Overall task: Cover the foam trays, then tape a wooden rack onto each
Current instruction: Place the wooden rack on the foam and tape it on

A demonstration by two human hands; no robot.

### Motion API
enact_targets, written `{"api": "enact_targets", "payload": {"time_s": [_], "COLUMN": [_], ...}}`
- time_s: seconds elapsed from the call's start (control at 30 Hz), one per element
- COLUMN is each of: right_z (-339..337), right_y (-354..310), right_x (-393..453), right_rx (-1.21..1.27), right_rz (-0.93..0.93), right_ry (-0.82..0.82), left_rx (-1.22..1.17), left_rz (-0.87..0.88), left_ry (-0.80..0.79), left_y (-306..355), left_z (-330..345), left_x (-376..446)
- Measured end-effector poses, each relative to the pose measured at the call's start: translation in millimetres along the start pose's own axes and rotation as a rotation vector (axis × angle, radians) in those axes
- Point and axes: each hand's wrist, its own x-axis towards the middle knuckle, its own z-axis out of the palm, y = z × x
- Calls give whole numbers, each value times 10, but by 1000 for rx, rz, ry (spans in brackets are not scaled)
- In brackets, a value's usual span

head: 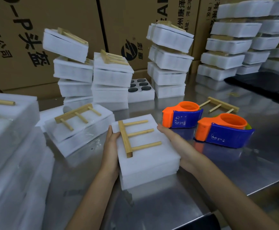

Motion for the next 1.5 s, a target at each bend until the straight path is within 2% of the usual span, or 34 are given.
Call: {"api": "enact_targets", "payload": {"time_s": [0.07,0.13,0.2,0.27,0.33,0.37,0.43,0.63,0.93,1.0,1.07,1.17,1.23,1.33,1.5], "right_z": [-15,-91,-232,-465,-757,-889,-1072,-1284,-1460,-1370,-1182,-864,-686,-530,-362], "right_y": [-80,-139,-191,-289,-391,-429,-434,-432,-371,-479,-614,-726,-753,-792,-807], "right_x": [-14,-31,-58,-65,-2,44,118,141,4,14,20,-29,-91,-167,-203], "right_rx": [-241,-615,-903,-1067,-1212,-1292,-1384,-1369,-1366,-1294,-1204,-1048,-938,-851,-761], "right_rz": [-56,-269,-553,-756,-733,-654,-532,-641,-758,-804,-839,-955,-1028,-1082,-1060], "right_ry": [25,75,308,650,927,1013,1082,1023,1105,1107,1086,932,847,813,751], "left_rx": [14,31,87,150,209,228,245,303,493,508,538,653,628,567,572], "left_rz": [-12,-26,-7,12,-2,-25,-61,-2,279,335,304,82,10,67,134], "left_ry": [6,-10,-25,-34,-10,13,80,246,242,176,10,-310,-428,-449,-461], "left_y": [32,69,111,121,111,105,98,242,709,772,784,740,719,757,838], "left_z": [-26,-59,-93,-118,-134,-138,-139,-99,194,425,721,1160,1285,1229,1088], "left_x": [-26,-31,-26,12,48,60,67,88,-149,-195,-211,-272,-324,-402,-511]}}
